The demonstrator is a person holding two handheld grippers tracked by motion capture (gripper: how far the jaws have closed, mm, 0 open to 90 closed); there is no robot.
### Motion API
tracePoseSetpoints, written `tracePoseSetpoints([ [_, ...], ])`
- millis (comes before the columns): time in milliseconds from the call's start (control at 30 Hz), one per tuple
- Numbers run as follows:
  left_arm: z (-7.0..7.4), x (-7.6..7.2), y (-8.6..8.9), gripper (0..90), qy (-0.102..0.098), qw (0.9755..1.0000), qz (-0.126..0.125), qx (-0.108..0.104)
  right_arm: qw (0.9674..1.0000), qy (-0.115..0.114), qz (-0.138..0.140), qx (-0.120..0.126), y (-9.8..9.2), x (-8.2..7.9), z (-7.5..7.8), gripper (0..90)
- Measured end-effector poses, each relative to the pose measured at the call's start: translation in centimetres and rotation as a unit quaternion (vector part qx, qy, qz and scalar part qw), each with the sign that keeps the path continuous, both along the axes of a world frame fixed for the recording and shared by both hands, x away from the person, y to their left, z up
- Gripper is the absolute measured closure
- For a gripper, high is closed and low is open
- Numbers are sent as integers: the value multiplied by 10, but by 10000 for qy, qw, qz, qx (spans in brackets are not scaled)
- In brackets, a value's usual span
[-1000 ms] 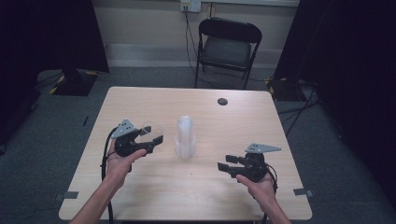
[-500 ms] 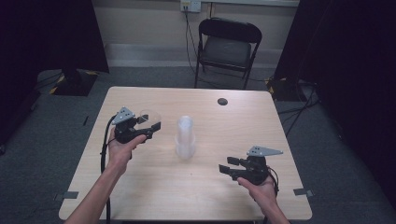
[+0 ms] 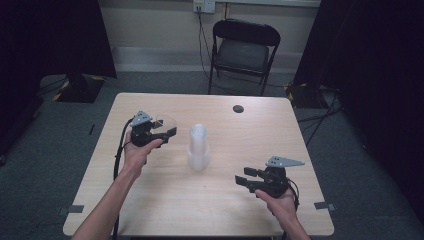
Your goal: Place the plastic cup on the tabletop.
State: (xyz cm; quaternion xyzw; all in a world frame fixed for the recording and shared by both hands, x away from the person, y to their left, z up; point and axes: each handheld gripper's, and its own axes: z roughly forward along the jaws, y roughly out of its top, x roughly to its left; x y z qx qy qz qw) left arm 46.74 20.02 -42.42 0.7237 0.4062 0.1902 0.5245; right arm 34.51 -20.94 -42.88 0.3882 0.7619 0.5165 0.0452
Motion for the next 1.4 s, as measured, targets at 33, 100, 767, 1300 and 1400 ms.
tracePoseSetpoints([
  [33, -2, 1, -1, 301, 26, 10000, -3, 2, 10000, 0, -3, 5, 0, 0, 0, 427],
  [100, -7, 3, -4, 299, 104, 9999, -39, -88, 10000, 12, -13, 17, -1, 0, 0, 427],
  [767, -32, 12, -11, 271, 319, 9993, -145, 155, 10000, 21, 1, 34, -1, 0, -1, 427],
  [1300, -42, 15, -10, 246, 498, 9979, -140, 396, 10000, 18, -6, 47, -1, -1, -1, 427],
  [1400, -44, 13, -9, 246, 465, 9978, -80, 470, 10000, 18, 1, 42, -1, -1, -1, 427],
])
